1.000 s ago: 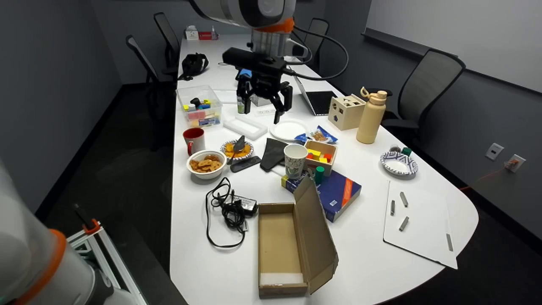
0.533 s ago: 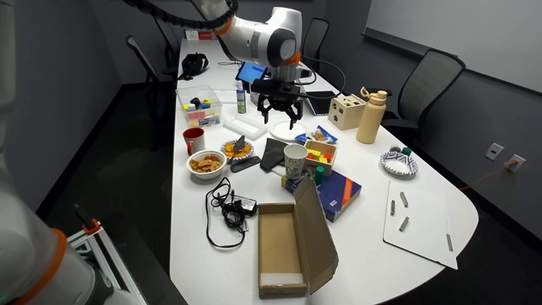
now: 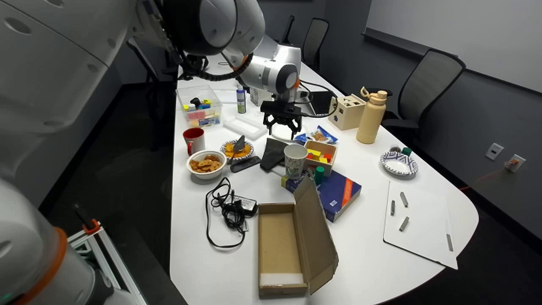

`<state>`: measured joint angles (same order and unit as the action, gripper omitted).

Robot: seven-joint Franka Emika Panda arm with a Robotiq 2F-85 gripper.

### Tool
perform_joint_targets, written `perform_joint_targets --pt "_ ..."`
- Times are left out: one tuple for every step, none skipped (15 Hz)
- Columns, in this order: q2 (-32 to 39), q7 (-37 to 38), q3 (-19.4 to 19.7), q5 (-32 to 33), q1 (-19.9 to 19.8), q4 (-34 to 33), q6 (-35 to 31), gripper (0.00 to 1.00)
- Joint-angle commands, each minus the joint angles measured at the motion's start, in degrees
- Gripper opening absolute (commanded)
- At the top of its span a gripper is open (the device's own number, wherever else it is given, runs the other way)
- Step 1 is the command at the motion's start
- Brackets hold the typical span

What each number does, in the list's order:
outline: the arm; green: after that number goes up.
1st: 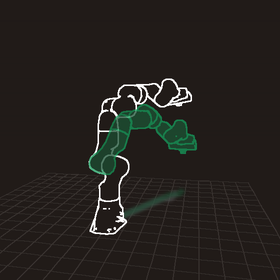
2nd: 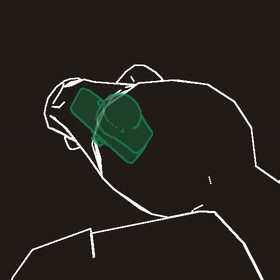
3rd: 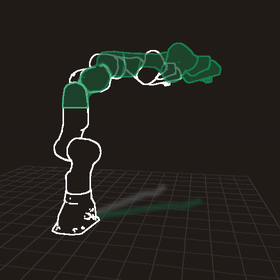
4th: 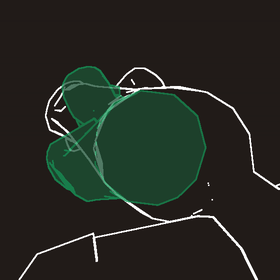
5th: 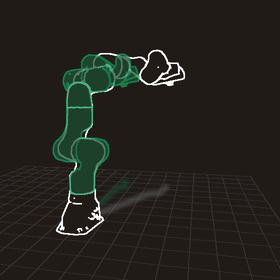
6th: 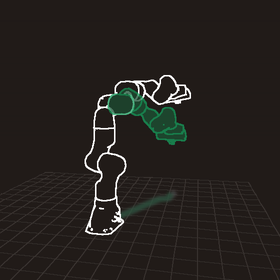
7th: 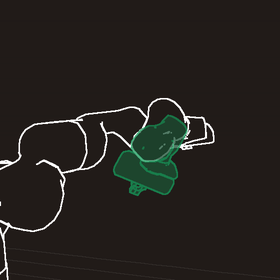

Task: Use the black towel to wipe the table

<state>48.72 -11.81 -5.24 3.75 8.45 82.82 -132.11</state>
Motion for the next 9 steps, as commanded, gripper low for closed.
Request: perform_joint_targets --pt "8.5 -0.4 -0.7 0.6 0.5 -10.5 2.6 1.00" --pt "10.0 -0.6 -0.9 0.5 0.6 -11.7 2.8 1.00" --pt "11.0 -0.4 -0.9 0.5 0.7 -12.5 3.1 1.00" --pt "12.3 -0.6 -0.9 0.5 0.8 -13.5 3.3 1.00" --pt "13.3 -0.5 -0.9 0.6 1.0 -14.2 3.5 1.00" --pt "14.2 -0.5 -0.9 0.5 1.0 -14.8 3.7 1.00" --pt "15.1 -0.3 -0.7 0.7 1.3 -15.3 3.4 1.00" --pt "15.8 -0.2 -0.7 0.7 1.3 -15.7 3.4 1.00" --pt "16.5 0.0 -0.5 0.8 1.5 -16.1 3.1 1.00"
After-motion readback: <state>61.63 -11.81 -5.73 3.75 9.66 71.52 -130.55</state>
